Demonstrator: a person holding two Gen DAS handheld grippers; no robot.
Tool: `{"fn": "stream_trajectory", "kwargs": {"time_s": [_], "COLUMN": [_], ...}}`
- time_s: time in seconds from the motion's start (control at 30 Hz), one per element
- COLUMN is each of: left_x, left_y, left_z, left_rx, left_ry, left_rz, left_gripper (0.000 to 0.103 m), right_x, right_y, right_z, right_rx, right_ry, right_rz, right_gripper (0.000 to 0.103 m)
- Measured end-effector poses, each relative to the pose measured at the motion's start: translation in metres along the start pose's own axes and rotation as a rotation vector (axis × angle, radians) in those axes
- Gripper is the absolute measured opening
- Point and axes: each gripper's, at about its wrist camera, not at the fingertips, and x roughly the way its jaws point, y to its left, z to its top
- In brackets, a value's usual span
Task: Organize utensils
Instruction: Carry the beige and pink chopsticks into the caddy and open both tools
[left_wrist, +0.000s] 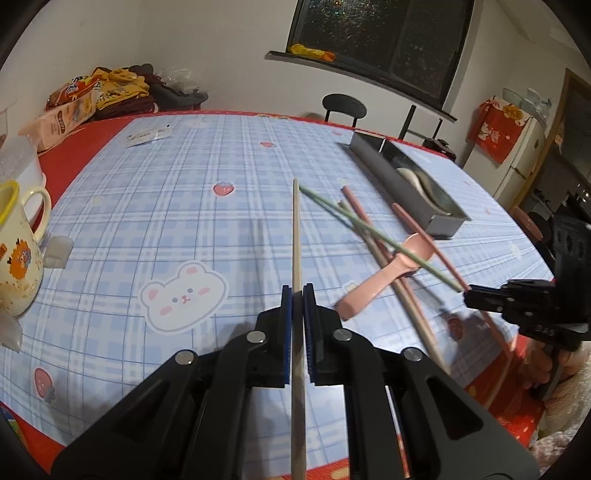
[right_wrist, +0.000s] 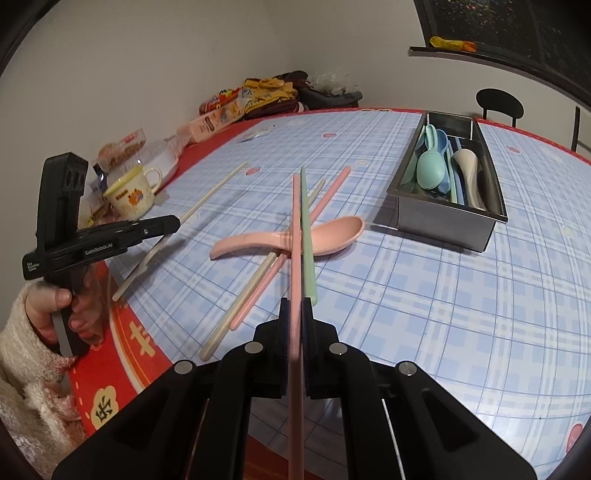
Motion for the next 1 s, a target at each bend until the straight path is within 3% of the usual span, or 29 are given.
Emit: {"fn": "stream_trajectory", "kwargs": {"time_s": [0.23, 0.63, 0.8, 0.9, 1.0], "left_x": [-0.014, 0.01, 0.026, 0.041, 0.058], "left_y": [-0.007, -0.042, -0.057, -0.067, -0.078], "left_z": [0.012, 0.037, 0.053, 0.068, 0.089], "left_rx": [-0.077, -0.19, -0.209, -0.221, -0.236], "left_ry": [-0.019, -0.003, 0.0, 0.007, 0.001], "left_rz": [-0.108, -0.242, -0.266, -0.281, -0.299], "left_gripper": [0.01, 0.01, 0.01, 0.01, 0.01], "right_x": [-0.005, -0.014, -0.026, -0.028, -0.023], "right_y": [-0.007, -0.038, -0.057, -0.071, -0.09], "right_z": [-0.001, 0.006, 0.029, 0.054, 0.079], "right_rx": [0.041, 0.206, 0.281, 0.288, 0.333], "right_ry": [-0.031, -0.054, -0.117, -0.148, -0.179], "right_rz": [0.013, 0.052, 0.076, 0.007, -0.01], "right_gripper": [0.006, 0.006, 0.006, 0.006, 0.006]}}
